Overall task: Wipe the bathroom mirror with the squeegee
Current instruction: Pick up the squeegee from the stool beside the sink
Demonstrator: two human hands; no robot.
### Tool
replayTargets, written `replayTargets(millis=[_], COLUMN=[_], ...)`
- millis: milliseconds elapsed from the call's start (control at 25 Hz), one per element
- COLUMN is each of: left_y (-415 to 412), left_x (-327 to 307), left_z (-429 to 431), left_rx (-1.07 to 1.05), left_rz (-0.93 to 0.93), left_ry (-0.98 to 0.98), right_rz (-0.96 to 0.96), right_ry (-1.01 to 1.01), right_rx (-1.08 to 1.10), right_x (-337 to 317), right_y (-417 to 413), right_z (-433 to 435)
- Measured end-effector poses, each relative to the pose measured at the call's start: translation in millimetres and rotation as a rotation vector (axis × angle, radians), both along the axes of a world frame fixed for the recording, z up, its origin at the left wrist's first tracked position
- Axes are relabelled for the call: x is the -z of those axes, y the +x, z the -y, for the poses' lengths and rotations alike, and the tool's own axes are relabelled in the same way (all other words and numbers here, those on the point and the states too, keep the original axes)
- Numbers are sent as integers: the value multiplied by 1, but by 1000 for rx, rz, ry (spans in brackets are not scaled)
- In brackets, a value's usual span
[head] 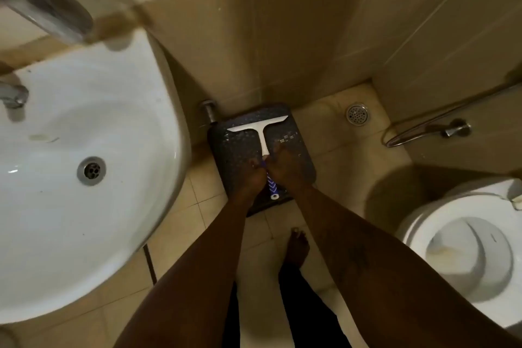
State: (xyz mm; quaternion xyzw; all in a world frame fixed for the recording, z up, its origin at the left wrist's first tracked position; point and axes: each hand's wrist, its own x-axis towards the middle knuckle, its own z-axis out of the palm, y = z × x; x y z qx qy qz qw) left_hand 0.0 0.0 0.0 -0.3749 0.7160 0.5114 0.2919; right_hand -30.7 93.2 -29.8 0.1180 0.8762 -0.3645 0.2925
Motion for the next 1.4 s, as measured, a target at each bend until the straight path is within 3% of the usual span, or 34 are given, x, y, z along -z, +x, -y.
replayTargets(millis=[240, 400, 640, 880, 1160, 1400], left_y=[4, 9, 2, -8, -2, 3], left_x=[42, 31, -79, -196, -296, -358], left_z=[7, 14, 26, 57, 123, 166], left_rx=[-165, -106, 186, 449, 623, 643], left_rz=[98, 86, -164, -376, -622, -653], left_ry=[168, 82, -57, -169, -276, -412], right_rz=[69, 63, -24, -289, -522, -645], right_ry=[-55, -129, -59, -64, 0, -60], right_rx=[74, 181, 204, 263, 395, 361], right_x=[39, 26, -82, -192, -294, -350], right_y=[8, 20, 32, 29, 43, 46], right_z=[19, 20, 13, 30, 66, 98])
